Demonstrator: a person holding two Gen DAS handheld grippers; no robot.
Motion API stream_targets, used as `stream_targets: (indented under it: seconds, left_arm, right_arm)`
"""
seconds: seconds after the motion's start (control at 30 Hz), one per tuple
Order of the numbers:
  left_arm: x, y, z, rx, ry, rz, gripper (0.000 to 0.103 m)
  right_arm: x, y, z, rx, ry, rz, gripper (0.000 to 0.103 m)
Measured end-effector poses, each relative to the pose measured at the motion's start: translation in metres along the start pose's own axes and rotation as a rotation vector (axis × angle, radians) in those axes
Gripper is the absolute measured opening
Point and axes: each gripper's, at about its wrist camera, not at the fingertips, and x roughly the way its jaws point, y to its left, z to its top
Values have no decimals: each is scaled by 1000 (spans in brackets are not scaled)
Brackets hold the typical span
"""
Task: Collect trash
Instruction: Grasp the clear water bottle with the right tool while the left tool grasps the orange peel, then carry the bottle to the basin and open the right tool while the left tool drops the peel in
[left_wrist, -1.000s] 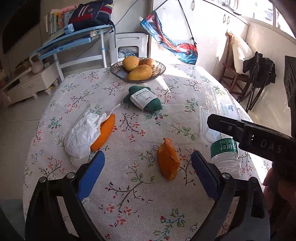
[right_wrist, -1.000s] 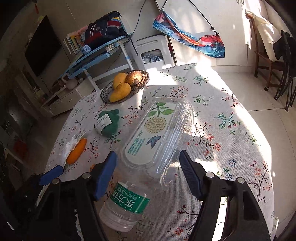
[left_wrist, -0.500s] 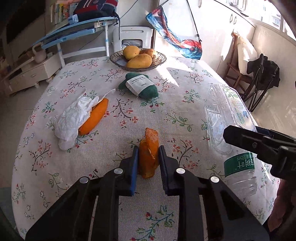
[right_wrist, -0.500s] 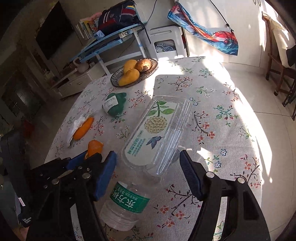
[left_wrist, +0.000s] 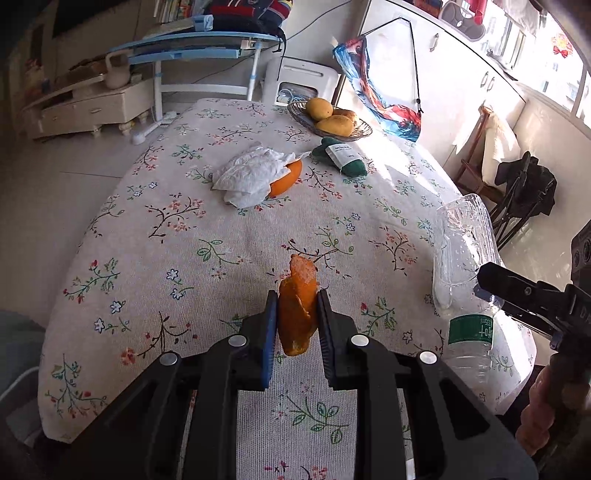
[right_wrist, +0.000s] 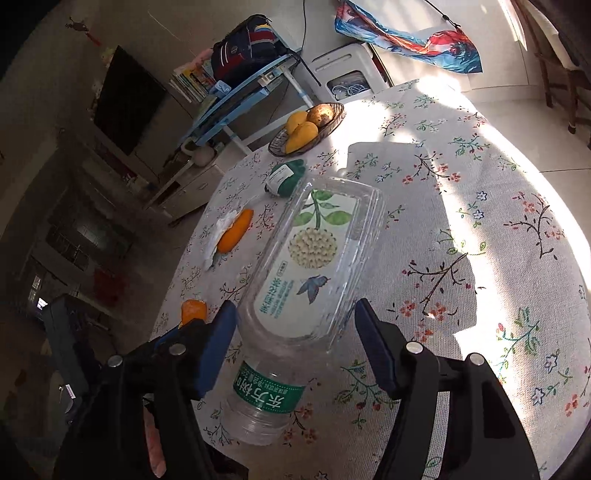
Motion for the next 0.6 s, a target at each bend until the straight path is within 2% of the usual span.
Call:
stream_targets:
  seconds: [0.3, 0.6]
  left_arm:
    - [-32, 17, -10, -28, -36, 0, 20]
    - [-55, 16, -21, -30, -53, -17, 20]
  right_arm:
    - [-16, 16, -29, 1, -12, 34, 64]
    - [-33, 33, -51, -39, -11, 59, 64]
